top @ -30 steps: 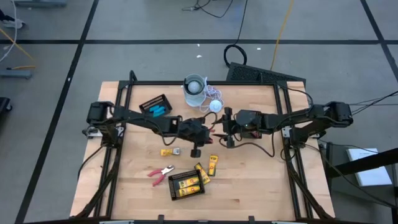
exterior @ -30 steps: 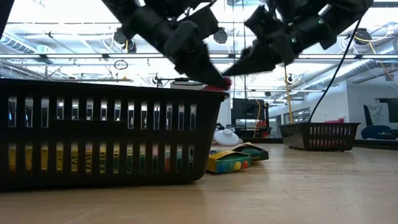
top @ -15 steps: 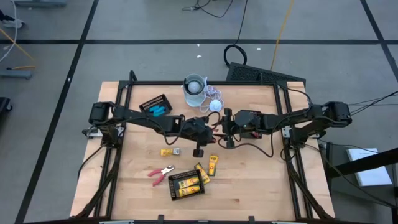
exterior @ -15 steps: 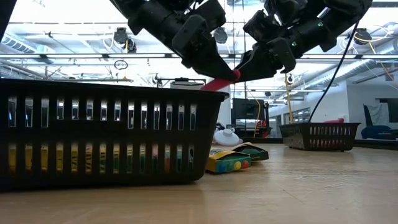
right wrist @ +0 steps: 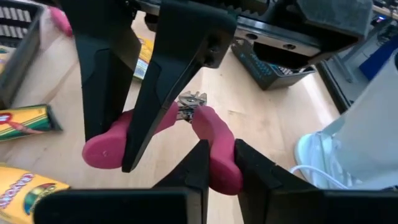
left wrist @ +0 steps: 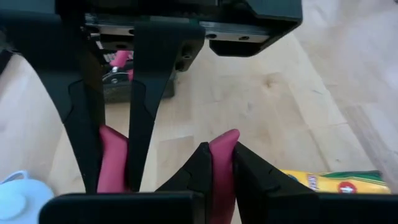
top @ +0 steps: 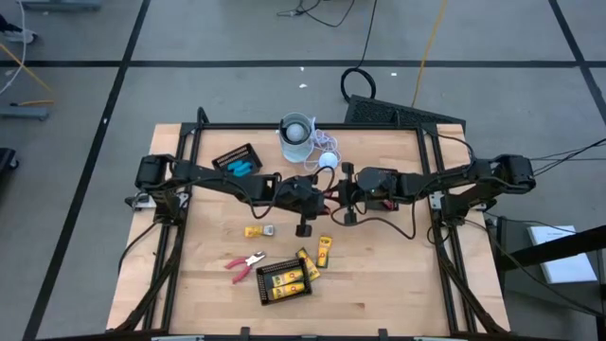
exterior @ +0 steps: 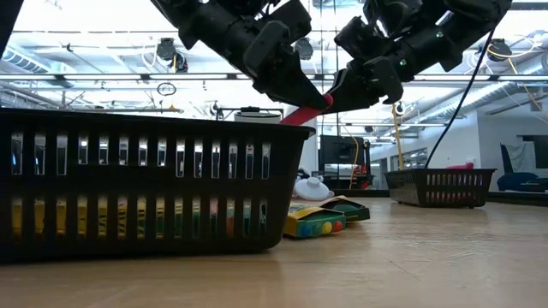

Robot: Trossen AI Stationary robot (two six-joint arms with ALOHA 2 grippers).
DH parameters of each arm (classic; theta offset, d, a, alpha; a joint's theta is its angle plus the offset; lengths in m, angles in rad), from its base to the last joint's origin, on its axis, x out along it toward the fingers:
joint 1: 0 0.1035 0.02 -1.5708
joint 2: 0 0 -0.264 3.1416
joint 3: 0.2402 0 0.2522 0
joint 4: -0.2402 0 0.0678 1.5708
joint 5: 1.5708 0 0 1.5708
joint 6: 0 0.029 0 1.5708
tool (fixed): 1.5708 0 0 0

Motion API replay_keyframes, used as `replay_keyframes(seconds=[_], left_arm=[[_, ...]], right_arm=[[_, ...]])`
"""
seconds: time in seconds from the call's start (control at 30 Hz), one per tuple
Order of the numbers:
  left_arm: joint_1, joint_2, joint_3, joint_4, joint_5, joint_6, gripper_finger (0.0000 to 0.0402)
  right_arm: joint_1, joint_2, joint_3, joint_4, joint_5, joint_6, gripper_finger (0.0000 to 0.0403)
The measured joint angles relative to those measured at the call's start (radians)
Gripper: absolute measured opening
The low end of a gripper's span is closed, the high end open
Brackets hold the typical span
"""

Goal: Pick & Place School Supplies
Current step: Put the pink puncher into the right black bin

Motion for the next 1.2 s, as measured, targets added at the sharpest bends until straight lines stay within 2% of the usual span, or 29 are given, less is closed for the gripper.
replay_keyframes(seconds=[0.17,0.43,0.63,0.8,0.97,1.1,1.2], left_arm=[[0.000,0.000,0.000,0.000,0.008,0.007,0.0038],[-0.013,0.000,-0.001,-0.004,0.002,0.011,0.0039],[-0.027,0.000,-0.001,-0.009,-0.005,0.029,0.0079],[-0.033,-0.005,-0.002,-0.019,0.004,0.041,0.0095],[-0.040,-0.048,-0.003,-0.075,0.028,0.062,0.0123],[-0.065,-0.122,-0.005,-0.159,0.109,0.066,0.0149],[-0.070,-0.181,-0.031,-0.209,0.066,0.065,0.0162]], right_arm=[[0.000,0.000,0.000,-0.011,-0.007,-0.003,0.0039],[0.001,0.000,0.000,-0.049,0.053,-0.001,0.0039],[-0.002,0.000,0.000,-0.064,0.091,0.000,0.0036],[-0.004,0.000,0.000,-0.089,0.130,0.008,0.0033],[-0.004,-0.002,0.001,-0.108,0.180,0.014,0.0033],[-0.016,0.004,-0.006,-0.175,0.343,0.002,0.0031],[-0.021,-0.006,0.000,-0.195,0.359,0.006,0.0031]])
